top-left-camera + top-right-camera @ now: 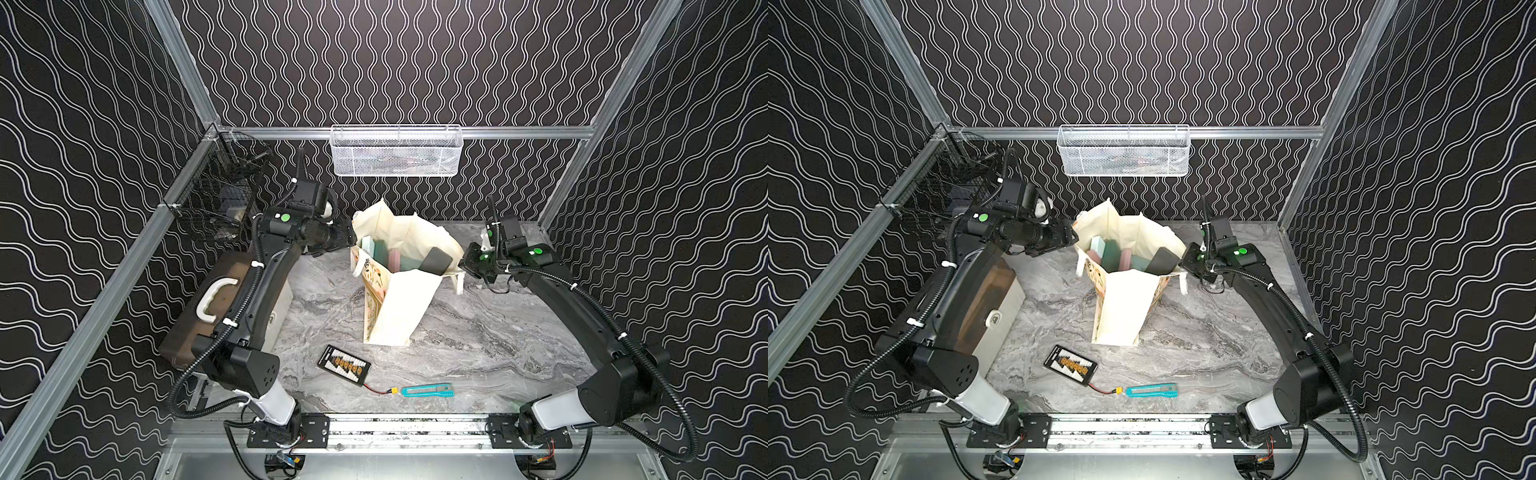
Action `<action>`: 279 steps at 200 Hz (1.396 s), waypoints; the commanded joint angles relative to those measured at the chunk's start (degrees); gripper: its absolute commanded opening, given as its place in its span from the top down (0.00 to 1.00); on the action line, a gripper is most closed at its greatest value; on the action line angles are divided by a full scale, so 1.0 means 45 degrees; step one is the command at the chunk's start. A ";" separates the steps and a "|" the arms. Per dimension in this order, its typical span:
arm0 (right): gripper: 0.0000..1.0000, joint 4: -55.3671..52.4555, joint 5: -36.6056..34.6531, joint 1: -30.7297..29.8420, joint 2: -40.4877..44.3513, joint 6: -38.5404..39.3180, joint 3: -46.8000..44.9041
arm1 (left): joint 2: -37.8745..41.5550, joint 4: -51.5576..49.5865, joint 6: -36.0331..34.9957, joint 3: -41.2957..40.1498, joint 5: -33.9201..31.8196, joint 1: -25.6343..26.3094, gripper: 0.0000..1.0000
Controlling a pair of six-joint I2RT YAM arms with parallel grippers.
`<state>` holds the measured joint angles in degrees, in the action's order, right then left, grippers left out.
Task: Take out the pencil case from the canvas bag
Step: Pick up the canvas bag from the center of the board.
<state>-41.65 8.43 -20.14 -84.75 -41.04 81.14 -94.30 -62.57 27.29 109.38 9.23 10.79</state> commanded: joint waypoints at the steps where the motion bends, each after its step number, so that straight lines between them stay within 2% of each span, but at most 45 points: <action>1: 1.00 -0.0350 0.0079 0.0003 -0.0097 0.0057 0.0059 | -0.0230 0.0095 0.0229 -0.0030 0.0262 0.0005 0.37; 17: 1.00 -0.0247 0.0178 0.0003 -0.0092 -0.0003 0.0016 | -0.0277 0.0075 0.0153 0.0019 0.0135 0.0013 0.45; 76: 1.00 -0.0261 0.0176 0.0003 -0.0251 0.0023 0.0137 | -0.0651 0.0095 0.0001 -0.0006 -0.0021 0.0064 0.58; 98: 1.00 -0.0030 0.0296 0.0003 -0.0191 -0.0075 -0.0020 | -0.0864 0.0131 -0.0122 0.0095 -0.0057 0.0119 0.67; 114: 1.00 0.0032 0.0259 0.0003 -0.0171 -0.0140 -0.0082 | -0.1077 0.0061 -0.0199 0.0392 -0.0080 0.0123 0.75; 151: 1.00 0.0779 0.0533 0.0003 0.0148 -0.0625 -0.0673 | -0.1891 -0.0548 -0.0655 0.1877 -0.0495 0.0262 1.00; 176: 1.00 0.2363 0.1224 -0.0020 0.0395 -0.1453 -0.1661 | -0.2628 -0.0950 -0.1068 0.3384 -0.1081 0.0278 1.00; 218: 1.00 0.5590 0.2397 -0.0432 -0.0024 -0.3004 -0.2996 | -0.3941 -0.1203 -0.1609 0.6200 -0.1138 0.0275 1.00; 249: 1.00 0.7096 0.2424 -0.1246 -0.1103 -0.3407 -0.3110 | -0.4180 -0.0479 -0.2066 0.6295 -0.0658 0.0245 1.00; 279: 1.00 0.8189 0.2084 -0.2576 -0.2386 -0.3451 -0.2919 | -0.4239 0.0068 -0.2608 0.6076 -0.0081 0.0259 1.00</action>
<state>-12.29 16.80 -29.04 -92.20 -54.81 67.22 -112.92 -68.53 19.38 136.94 5.76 11.90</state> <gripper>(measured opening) 0.056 0.065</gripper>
